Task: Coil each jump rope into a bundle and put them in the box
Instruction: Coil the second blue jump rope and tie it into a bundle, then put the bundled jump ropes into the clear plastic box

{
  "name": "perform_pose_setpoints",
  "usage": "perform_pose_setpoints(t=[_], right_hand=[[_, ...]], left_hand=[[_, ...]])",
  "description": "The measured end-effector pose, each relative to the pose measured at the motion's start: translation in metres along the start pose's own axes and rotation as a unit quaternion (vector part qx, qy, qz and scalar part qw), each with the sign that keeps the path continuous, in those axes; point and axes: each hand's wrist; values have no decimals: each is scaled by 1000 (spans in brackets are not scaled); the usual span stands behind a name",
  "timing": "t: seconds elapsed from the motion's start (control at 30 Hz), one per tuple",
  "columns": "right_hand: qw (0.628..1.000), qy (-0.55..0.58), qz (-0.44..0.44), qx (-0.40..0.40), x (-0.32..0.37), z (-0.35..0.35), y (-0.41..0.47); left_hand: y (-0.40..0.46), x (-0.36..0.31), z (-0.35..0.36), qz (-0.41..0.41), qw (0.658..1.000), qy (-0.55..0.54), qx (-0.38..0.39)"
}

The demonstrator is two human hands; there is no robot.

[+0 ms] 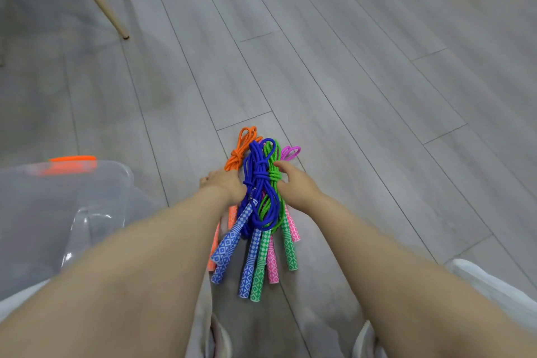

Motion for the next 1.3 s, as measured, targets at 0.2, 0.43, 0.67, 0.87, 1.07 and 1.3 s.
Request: perform_pose_setpoints(t=[0.2,0.43,0.67,0.87,1.07,1.3], right_hand=[[994,-64,-81,-44,48,-22,-2],[976,-124,-173,-39,136,-13,-4],[971,-114,-205,47,211,49,-9],[974,-109,-174,99,224,94,-7],[974,-66,-161,143,214,116,-2],[933,-206,-264,131,214,116,1]], left_hand=[[-12,7,-105,51,998,27,-15],[-54,56,-173,114,992,17,-57],[-70,168,-111,-78,986,-35,-141],[-87,190,-36,-135,957,-184,-177],[-86,178,4,-111,937,-292,-156],[-90,174,0,-85,931,-282,-215]])
Point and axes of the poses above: each hand's wrist, its own y-axis towards the middle knuckle, its own z-axis out of the palm, x = y × z, and after that the axes turned 1 degree about x, right-handed
